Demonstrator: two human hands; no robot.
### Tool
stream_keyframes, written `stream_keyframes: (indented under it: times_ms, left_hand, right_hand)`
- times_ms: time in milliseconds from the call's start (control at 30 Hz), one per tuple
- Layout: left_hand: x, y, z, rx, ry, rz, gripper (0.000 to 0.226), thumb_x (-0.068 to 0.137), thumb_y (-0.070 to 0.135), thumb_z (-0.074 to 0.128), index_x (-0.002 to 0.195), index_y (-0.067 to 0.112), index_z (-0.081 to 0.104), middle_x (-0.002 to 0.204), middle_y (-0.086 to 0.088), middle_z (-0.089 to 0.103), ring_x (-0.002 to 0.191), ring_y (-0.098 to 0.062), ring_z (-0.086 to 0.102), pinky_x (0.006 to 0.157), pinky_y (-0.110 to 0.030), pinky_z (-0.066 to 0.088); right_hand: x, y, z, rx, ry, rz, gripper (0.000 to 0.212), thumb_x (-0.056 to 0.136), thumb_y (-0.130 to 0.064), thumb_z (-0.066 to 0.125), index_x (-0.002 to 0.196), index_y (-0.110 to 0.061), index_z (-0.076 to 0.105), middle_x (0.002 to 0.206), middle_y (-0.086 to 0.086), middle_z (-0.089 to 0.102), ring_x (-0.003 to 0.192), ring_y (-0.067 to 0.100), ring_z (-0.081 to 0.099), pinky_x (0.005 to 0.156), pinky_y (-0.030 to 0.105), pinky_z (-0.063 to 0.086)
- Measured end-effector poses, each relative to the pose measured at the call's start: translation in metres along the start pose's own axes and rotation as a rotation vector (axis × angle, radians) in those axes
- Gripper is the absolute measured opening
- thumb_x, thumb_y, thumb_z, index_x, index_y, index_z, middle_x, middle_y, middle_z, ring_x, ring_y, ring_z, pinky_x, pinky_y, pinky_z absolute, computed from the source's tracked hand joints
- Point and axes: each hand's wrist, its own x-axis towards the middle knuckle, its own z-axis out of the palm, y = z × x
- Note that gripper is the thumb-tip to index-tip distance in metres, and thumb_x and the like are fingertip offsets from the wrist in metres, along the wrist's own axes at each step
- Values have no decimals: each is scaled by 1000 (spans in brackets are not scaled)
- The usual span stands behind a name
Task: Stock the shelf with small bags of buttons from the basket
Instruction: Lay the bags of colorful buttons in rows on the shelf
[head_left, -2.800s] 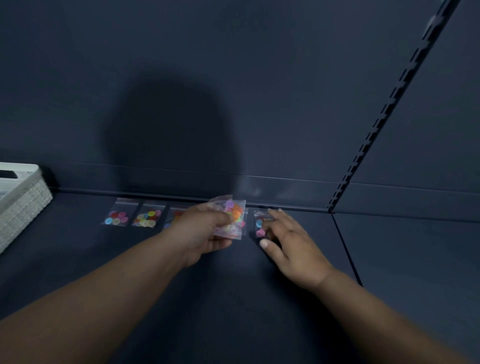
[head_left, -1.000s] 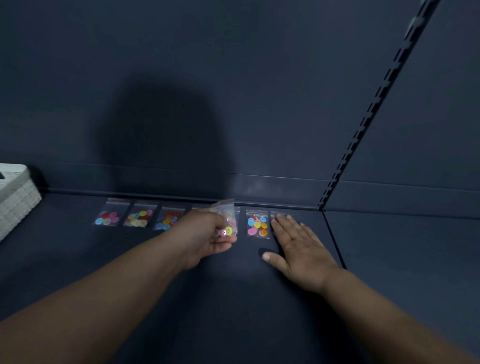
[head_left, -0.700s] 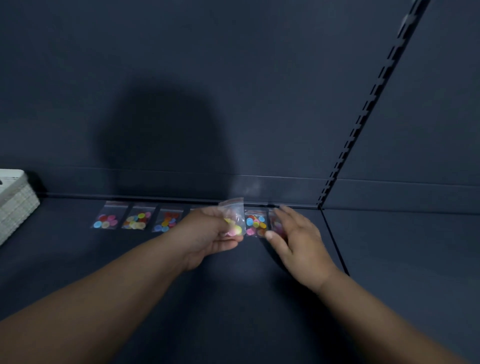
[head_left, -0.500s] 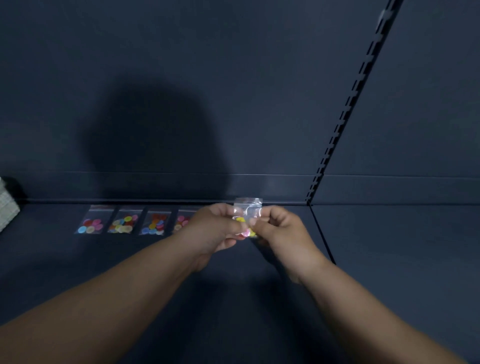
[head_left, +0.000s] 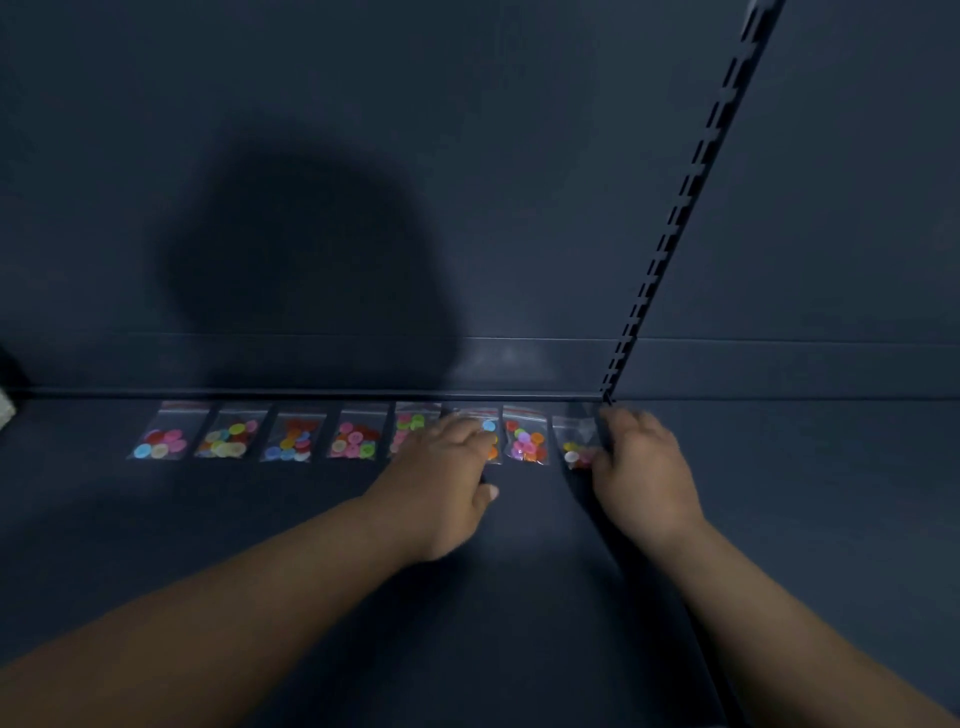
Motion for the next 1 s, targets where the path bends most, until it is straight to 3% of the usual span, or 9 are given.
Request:
stream_keyframes:
  times_ms: [67, 133, 233, 500, 600, 833, 1000]
  left_hand:
    - [0, -1, 6, 79, -83, 24, 63, 97, 43, 39, 150, 16, 17, 159, -1, 9, 147, -18, 0, 119, -34, 1]
    - [-1, -2, 10, 140, -153, 24, 69, 97, 48, 35, 152, 16, 7, 160, -2, 0, 147, -18, -6, 119, -38, -4]
    - [-1, -6, 14, 192, -197, 18, 74, 96, 53, 32, 152, 16, 2, 160, -3, -5, 146, -17, -8, 119, -38, -5]
    - [2, -4, 12, 196, -144, 51, 73, 95, 52, 35, 151, 17, 5, 160, -4, -3, 147, -18, -5, 119, -38, -3]
    - [7, 4, 14, 186, -112, 122, 70, 96, 48, 34, 151, 19, 3, 160, -2, -6, 147, -18, -7, 118, -36, -7]
    - [22, 17, 23, 201, -208, 164, 71, 96, 48, 35, 151, 18, 2, 160, 0, -7, 146, -15, -10, 118, -35, -9]
    - [20, 18, 22, 199, -198, 159, 75, 94, 52, 37, 151, 17, 3, 160, -2, -5, 146, -16, -5, 115, -32, -7]
  right_hand:
    - [-9, -3, 5, -25, 0, -154, 46, 92, -18, 49, 137, -13, 45, 144, 11, 41, 130, 31, 38, 107, 34, 32]
    - [-14, -4, 12, -111, -105, -283, 51, 96, -28, 42, 144, -13, 33, 153, 9, 28, 142, 24, 24, 116, 32, 19]
    - [-18, -3, 17, -255, -243, -295, 61, 98, -47, 26, 150, -17, 14, 159, 1, 9, 146, 16, 5, 117, 30, 1]
    - [-13, -6, 23, -320, -248, -255, 107, 66, -78, -17, 150, -16, 0, 159, 1, -4, 146, 16, -6, 117, 33, -3]
    - [-18, -4, 24, -329, -232, -241, 122, 49, -76, -39, 150, -14, -6, 158, 4, -10, 145, 16, -12, 116, 33, -6]
    - [-23, 3, 22, -368, -254, -254, 125, 46, -70, -45, 150, -15, -3, 159, 2, -6, 146, 15, -7, 115, 31, -8]
    - [-20, 1, 23, -376, -257, -262, 110, 57, -67, -32, 150, -14, -4, 159, 3, -5, 146, 16, -5, 116, 33, -8]
